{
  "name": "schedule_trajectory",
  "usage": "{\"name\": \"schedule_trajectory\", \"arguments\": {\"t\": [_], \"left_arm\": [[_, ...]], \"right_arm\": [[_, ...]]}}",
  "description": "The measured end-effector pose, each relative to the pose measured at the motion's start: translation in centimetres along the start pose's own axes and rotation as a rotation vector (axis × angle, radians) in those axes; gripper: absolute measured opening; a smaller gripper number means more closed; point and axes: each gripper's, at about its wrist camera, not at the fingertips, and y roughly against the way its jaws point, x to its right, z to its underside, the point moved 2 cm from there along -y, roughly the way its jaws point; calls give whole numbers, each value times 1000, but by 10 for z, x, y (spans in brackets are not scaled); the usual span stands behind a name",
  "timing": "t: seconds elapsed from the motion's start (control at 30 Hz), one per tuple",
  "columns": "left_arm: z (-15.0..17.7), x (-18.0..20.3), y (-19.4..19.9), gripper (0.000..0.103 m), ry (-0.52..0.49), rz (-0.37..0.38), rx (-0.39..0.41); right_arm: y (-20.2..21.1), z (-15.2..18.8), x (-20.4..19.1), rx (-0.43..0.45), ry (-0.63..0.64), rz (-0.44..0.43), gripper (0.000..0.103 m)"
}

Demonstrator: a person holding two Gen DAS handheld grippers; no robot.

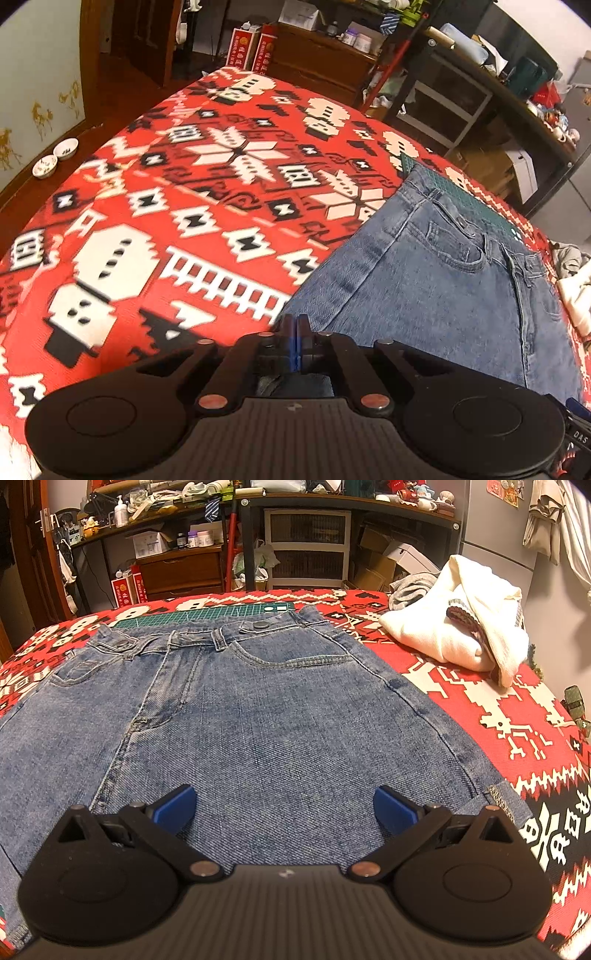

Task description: Fold clothes

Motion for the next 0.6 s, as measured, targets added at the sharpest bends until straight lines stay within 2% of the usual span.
{"name": "schedule_trajectory", "arguments": {"t": [0.23, 0.4, 0.5, 0.6], "left_arm": [[-35, 35, -24, 5, -23, 58, 33], [-60, 55, -59, 5, 61, 122, 17], [-66, 63, -77, 5, 64, 113, -9], [-65, 63, -80, 6, 57, 102, 5]], "right_arm": [[1, 1, 0, 4, 1, 0, 103], [1, 1, 0, 6, 3, 0, 103], [1, 1, 0, 7, 3, -1, 103], [0, 1, 1, 7, 4, -2, 103]]}}
